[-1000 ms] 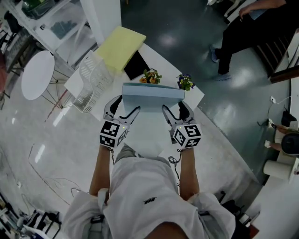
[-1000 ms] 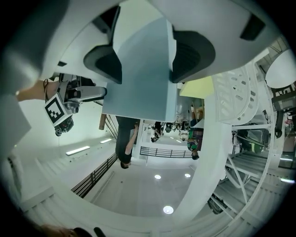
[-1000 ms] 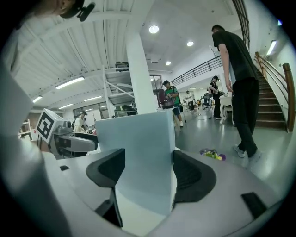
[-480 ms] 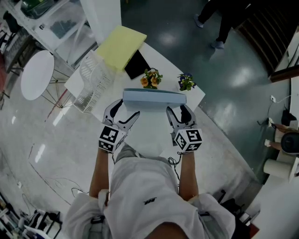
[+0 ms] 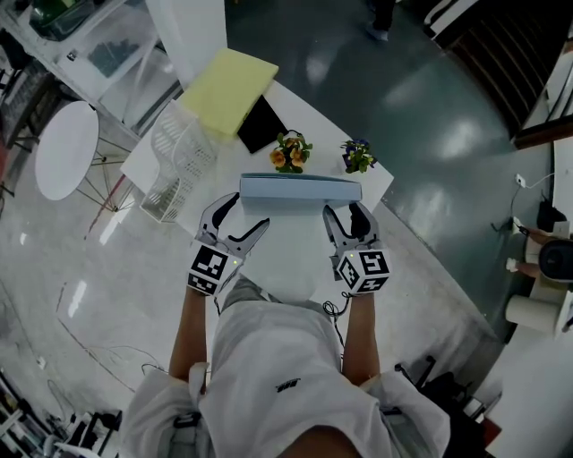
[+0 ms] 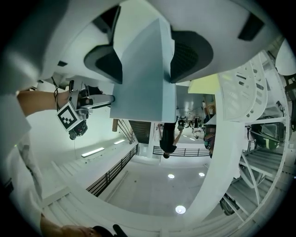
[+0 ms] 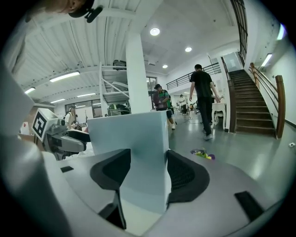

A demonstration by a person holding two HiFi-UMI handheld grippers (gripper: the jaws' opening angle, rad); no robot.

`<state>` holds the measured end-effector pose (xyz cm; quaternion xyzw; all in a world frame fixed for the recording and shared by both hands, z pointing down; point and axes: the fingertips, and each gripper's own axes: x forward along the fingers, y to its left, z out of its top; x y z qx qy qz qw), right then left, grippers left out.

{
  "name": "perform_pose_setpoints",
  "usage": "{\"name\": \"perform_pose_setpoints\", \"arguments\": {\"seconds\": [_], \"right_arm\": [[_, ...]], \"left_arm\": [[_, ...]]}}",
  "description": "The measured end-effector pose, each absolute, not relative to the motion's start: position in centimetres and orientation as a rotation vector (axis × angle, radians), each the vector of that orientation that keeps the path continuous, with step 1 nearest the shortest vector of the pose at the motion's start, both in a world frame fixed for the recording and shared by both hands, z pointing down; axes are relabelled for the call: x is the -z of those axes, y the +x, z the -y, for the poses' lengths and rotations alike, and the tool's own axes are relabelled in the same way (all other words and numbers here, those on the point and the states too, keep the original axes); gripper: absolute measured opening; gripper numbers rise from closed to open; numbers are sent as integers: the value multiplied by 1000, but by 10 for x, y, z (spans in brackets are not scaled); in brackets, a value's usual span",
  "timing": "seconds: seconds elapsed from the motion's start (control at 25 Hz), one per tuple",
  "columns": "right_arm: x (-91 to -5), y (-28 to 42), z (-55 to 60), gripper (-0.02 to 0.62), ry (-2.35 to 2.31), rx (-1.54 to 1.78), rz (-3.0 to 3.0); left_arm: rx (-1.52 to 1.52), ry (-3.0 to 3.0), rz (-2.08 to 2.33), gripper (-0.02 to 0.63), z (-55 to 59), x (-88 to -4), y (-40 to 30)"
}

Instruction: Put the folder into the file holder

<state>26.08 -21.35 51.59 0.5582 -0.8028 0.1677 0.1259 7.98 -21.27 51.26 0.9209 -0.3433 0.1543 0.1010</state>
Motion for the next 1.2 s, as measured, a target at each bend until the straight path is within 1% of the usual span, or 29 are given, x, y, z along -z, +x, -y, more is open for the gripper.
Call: {"name": "perform_pose_setpoints", "arguments": {"seconds": [0.2,0.36,0.48,0.8,0.84,0.92,1.0,1.2], "right_arm": [[-518,261,211,250,1636,-487,2326],[-521,260,210,250,1639,-497,2304],[-523,259,209,250,1646,-500,2289],[-531,260,202,250,1708,-526,2209],[-532,260,200,250,1719,-529,2196],[-533,260,196,250,1744,-537,2174],[-534,259,191,250,1765,-546,2157],[-538,254,176,250,1779,-561,2145]], "left_arm": [[-493,2760,1009,340,213,-514,75],[-512,2810,961,379,226,-517,67],[-511,2881,853,396,234,-515,73],[-494,3005,428,397,240,-518,104],[-489,3013,388,385,240,-519,106],[-477,3028,334,288,242,-520,108],[-473,3050,292,238,242,-520,109],[-513,3096,227,183,230,-521,110]]}}
